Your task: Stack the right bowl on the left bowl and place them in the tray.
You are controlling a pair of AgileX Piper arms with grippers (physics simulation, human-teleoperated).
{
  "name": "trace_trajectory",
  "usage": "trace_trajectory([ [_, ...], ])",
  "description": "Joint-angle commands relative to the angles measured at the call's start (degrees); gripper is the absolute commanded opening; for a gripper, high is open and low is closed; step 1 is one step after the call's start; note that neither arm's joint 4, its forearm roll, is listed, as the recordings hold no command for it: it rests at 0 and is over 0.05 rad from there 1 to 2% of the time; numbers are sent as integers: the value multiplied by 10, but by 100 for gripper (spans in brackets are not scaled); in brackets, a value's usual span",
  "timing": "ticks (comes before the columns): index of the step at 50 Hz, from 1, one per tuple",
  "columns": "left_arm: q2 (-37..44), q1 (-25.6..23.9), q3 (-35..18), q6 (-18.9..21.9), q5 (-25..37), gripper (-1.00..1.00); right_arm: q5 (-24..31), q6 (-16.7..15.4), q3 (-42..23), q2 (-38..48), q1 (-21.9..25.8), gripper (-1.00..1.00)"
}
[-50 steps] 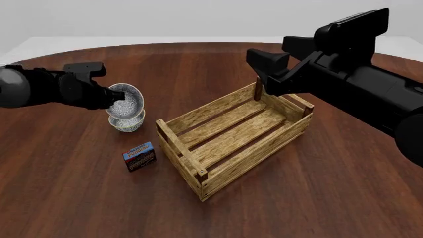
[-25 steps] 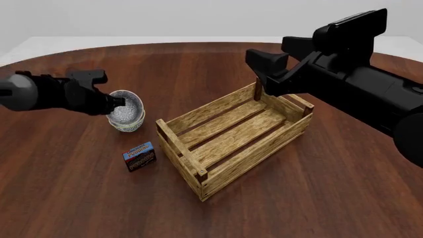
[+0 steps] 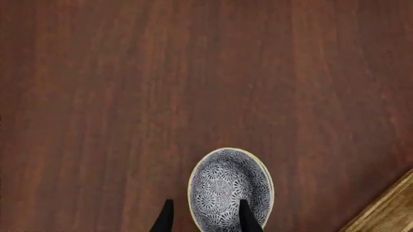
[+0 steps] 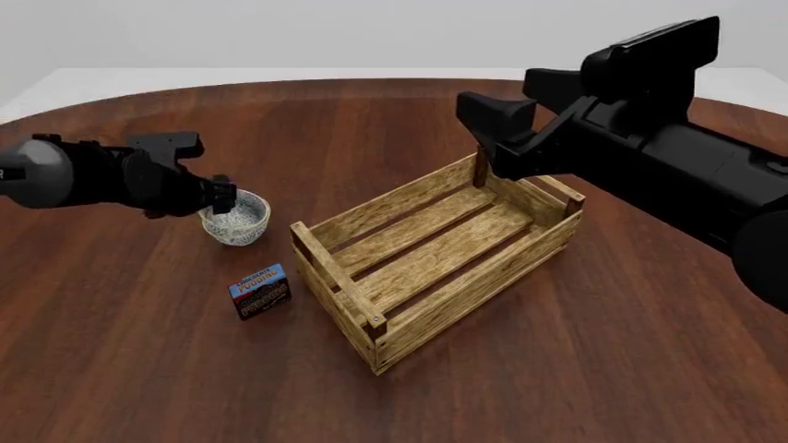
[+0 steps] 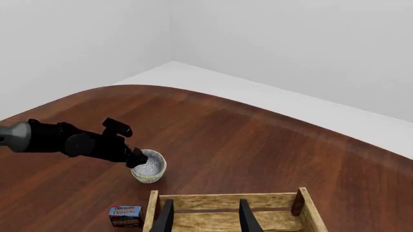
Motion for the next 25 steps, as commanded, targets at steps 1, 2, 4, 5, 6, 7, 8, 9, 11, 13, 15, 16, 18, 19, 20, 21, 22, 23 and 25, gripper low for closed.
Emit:
trace_trajectory([
  [1,-17,-2,3,1,6,100,0,-1,0,0,0,100],
  [2,-25,-3,5,0,9,100,0,-1,0,0,0,100],
  [4,-37,-5,16,2,1,100,0,-1,1,0,1,100],
  [5,-42,-7,17,2,3,100,0,-1,0,0,1,100],
  [6,-49,-9,15,2,10,100,0,-1,0,1,1,100],
  [7,-62,-11,29,4,-1,100,-1,-1,0,1,1,100],
  [8,-65,-10,31,9,-2,100,-1,-1,0,2,1,100],
  [9,-76,-14,25,6,12,100,-1,-1,0,2,1,100],
  [11,-85,-10,37,25,2,100,-1,-1,0,3,1,100],
  [13,-95,-18,44,23,3,100,-1,-2,0,3,1,100],
  [15,-112,-15,53,57,0,100,-1,-3,0,2,1,100],
  [16,-115,-28,59,52,3,100,-2,-3,1,2,1,100],
  [18,-120,-24,60,59,2,100,-1,-3,1,0,2,100],
  [19,-120,-25,60,63,3,100,0,-3,1,-1,2,100],
  [20,-121,-27,61,73,4,100,0,-4,1,-1,2,100],
  [21,-123,-28,61,71,4,100,0,-4,1,-2,3,100],
  [22,-125,-29,62,79,4,100,1,-4,1,-2,2,100],
  [23,-132,-34,52,74,22,100,1,-4,1,-3,2,100],
  [25,-132,-37,54,83,18,100,1,-4,2,-5,2,100],
])
